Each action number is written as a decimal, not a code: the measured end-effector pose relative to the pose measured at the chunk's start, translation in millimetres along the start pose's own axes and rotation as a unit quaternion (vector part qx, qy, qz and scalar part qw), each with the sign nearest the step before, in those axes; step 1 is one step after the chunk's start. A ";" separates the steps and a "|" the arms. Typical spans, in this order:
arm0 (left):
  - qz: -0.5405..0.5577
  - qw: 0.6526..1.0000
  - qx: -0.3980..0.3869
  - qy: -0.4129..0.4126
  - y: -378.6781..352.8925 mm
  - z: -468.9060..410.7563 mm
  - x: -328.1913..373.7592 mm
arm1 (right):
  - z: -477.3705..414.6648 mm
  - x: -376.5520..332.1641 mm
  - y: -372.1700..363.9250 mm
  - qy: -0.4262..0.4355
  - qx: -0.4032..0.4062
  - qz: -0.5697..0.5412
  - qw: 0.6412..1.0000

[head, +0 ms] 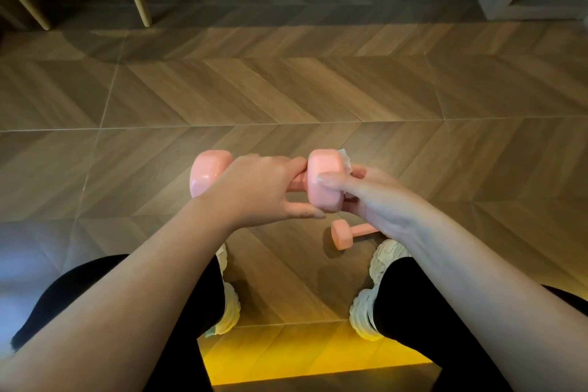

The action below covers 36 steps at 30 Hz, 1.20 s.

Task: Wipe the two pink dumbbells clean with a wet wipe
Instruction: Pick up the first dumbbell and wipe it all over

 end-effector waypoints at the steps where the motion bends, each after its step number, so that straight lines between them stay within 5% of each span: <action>1: -0.008 1.000 0.006 0.003 -0.8 -0.9 1.1 | -0.4 0.7 -0.3 -0.007 0.009 -0.024 1.000; 7: 0.087 0.977 0.194 0.005 13.3 4.0 13.1 | -1.7 -9.3 17.1 -0.038 0.102 -0.084 0.991; 10: 0.270 0.949 0.027 0.158 -5.2 3.4 9.8 | 1.0 -24.8 28.8 0.000 0.130 -0.117 0.985; 12: 0.402 0.873 -0.061 0.270 -14.3 3.8 9.1 | 2.0 -30.5 30.9 0.019 0.127 -0.139 0.982; 16: 0.649 0.652 -0.001 0.392 -19.7 -3.9 12.2 | 2.7 -27.9 18.2 0.020 0.106 -0.171 0.979; 20: 0.793 0.451 0.161 0.378 -16.8 -10.6 13.2 | -0.3 -20.6 -6.3 0.026 0.053 -0.157 0.986; 25: 0.843 0.280 0.330 0.320 10.7 -17.7 -5.7 | 0.3 -14.3 -32.5 0.029 -0.007 -0.177 0.984; 28: 0.847 0.244 0.359 0.307 19.8 -19.4 -11.8 | 5.0 -20.9 -35.0 0.076 0.049 -0.013 0.996; 31: 0.846 0.233 0.366 0.311 22.2 -15.9 -14.1 | 17.5 -34.6 -37.2 0.211 0.109 0.140 0.961; 36: 0.838 0.255 0.357 0.324 22.6 -10.7 -13.1 | 37.2 -42.8 -49.7 0.456 0.147 0.355 0.802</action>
Point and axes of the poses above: each hand's wrist, its own z-axis away from the middle knuckle, its own y-axis out of the back of the hand, x = y × z, the point moved 4 cm from there along -z, towards the middle knuckle, and after that the axes turned 2 degrees about -y, right-handed, at the moved point
